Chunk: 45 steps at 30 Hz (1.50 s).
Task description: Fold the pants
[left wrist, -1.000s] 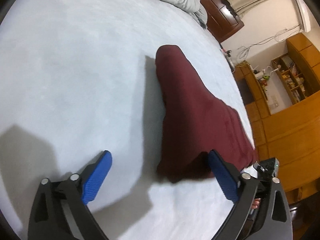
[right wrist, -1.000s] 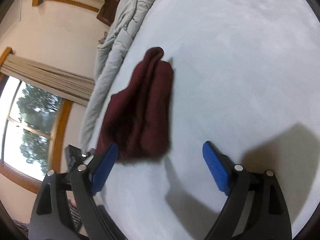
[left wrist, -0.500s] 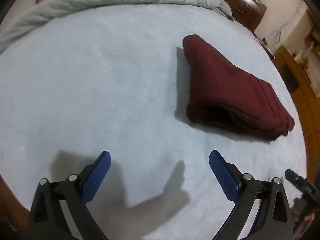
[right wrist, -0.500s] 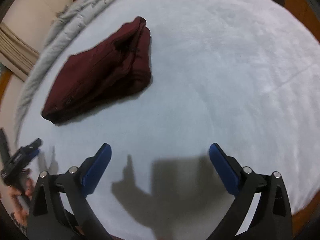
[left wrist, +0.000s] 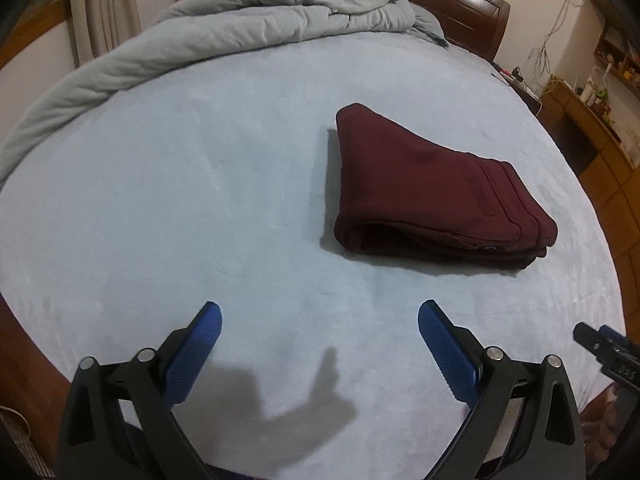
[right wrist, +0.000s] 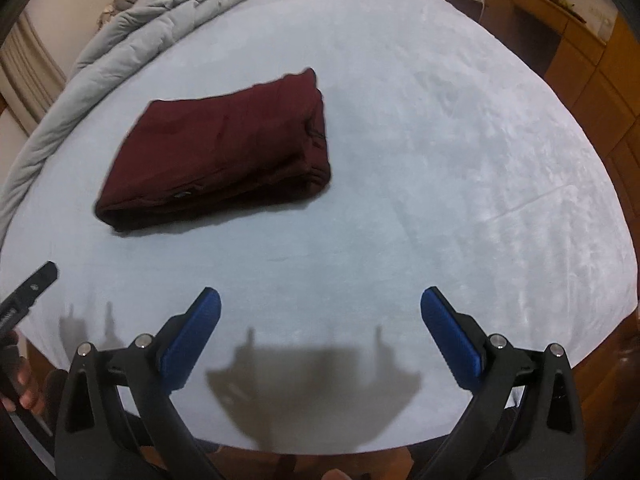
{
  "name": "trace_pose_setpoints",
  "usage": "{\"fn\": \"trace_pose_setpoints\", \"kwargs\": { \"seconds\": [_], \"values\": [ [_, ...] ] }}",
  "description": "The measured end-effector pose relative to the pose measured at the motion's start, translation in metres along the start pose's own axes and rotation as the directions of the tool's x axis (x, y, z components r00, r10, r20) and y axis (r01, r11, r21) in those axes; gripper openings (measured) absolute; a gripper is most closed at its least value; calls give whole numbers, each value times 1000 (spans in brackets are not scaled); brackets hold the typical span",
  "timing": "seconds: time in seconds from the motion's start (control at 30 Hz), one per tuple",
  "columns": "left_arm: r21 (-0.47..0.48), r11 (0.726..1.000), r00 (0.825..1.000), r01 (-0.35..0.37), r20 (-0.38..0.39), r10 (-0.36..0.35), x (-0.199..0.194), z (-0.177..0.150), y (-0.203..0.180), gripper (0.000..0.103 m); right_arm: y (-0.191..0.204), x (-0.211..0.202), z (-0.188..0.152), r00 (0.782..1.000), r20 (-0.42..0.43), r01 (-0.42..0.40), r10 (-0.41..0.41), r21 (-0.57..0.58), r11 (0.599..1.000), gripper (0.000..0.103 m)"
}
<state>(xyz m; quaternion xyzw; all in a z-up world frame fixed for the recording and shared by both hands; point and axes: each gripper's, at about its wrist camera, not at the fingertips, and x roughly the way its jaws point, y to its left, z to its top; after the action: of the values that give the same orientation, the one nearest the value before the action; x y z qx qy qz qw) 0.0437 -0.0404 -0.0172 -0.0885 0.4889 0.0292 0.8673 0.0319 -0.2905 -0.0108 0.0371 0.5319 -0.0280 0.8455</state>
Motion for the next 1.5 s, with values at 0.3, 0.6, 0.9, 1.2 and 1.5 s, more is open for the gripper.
{"fn": "trace_pose_setpoints", "kwargs": {
  "seconds": [0.3,0.6,0.9,1.2,1.5],
  "values": [
    [52,998,999,-26,41,24,-36,-3,-13,99,6,-37,-2,998,29,-53,53,-10,999,100],
    [80,995,995,-54,91,46,-68,-2,-20,99,8,-65,0,993,63,-95,95,-13,995,100],
    [102,994,993,-42,112,30,-82,-2,-25,99,21,-78,0,988,73,-131,133,-30,991,100],
    [118,991,991,-60,129,44,-86,-3,-30,99,24,-80,0,989,75,-126,128,-30,992,100],
    [125,990,992,-61,122,45,-85,-3,-31,99,23,-74,0,991,64,-117,118,-32,993,100]
  ]
}}
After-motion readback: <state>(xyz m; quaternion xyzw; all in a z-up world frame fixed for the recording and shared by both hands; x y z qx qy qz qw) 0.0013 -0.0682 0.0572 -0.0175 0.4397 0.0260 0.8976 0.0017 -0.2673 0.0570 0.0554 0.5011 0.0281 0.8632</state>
